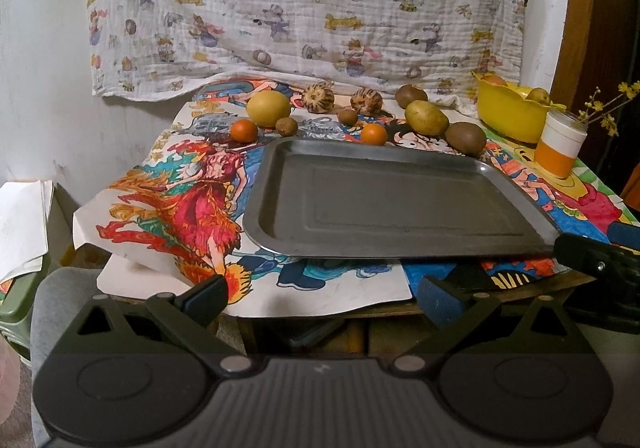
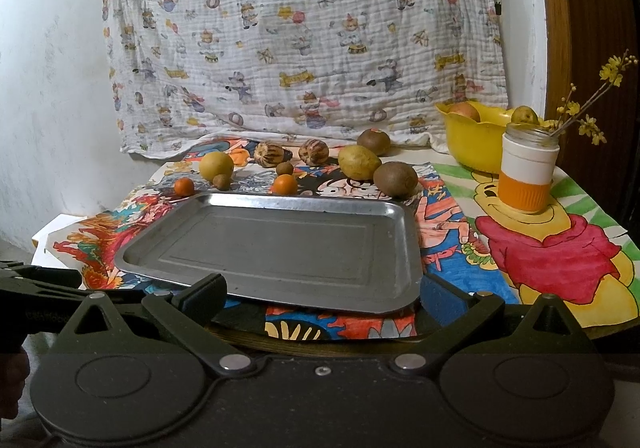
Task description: Organize fruits
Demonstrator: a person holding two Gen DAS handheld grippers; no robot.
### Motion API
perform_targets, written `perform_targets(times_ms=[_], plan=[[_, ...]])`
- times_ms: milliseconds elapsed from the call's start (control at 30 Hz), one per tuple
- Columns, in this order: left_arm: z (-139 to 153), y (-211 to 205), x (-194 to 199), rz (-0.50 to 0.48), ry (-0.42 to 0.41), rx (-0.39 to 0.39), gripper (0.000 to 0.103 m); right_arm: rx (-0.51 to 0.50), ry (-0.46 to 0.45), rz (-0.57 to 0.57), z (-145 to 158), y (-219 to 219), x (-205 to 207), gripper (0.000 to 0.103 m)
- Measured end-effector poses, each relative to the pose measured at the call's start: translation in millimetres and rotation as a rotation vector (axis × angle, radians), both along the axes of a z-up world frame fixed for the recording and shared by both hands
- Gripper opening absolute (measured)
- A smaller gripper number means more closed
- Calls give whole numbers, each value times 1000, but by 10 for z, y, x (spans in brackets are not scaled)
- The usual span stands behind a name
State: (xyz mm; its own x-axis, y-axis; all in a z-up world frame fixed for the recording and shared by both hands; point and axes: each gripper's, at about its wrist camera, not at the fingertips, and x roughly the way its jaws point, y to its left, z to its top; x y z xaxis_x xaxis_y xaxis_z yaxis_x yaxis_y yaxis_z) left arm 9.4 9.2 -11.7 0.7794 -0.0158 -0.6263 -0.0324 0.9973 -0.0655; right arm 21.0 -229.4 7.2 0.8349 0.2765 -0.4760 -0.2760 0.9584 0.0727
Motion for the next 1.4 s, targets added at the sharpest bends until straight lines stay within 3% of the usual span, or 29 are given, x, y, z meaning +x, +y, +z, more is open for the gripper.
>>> perform_targets(times_ms=[300, 700, 867, 1167, 1400], plan=[[55, 64, 104, 19, -5, 23, 103, -1, -23, 24, -9, 30, 103, 103], [275, 320, 503, 24, 26, 17, 103, 9, -53, 74, 257, 174, 505, 103], [387, 512, 775, 49, 43, 25, 103, 52, -20, 106, 338, 219, 841, 103], [507, 827, 1372, 46, 58, 24, 103, -25, 30, 176, 359, 486, 1383, 103], [430, 961, 1760, 35, 84, 4, 103, -10, 89, 183, 334, 598, 1791, 103]])
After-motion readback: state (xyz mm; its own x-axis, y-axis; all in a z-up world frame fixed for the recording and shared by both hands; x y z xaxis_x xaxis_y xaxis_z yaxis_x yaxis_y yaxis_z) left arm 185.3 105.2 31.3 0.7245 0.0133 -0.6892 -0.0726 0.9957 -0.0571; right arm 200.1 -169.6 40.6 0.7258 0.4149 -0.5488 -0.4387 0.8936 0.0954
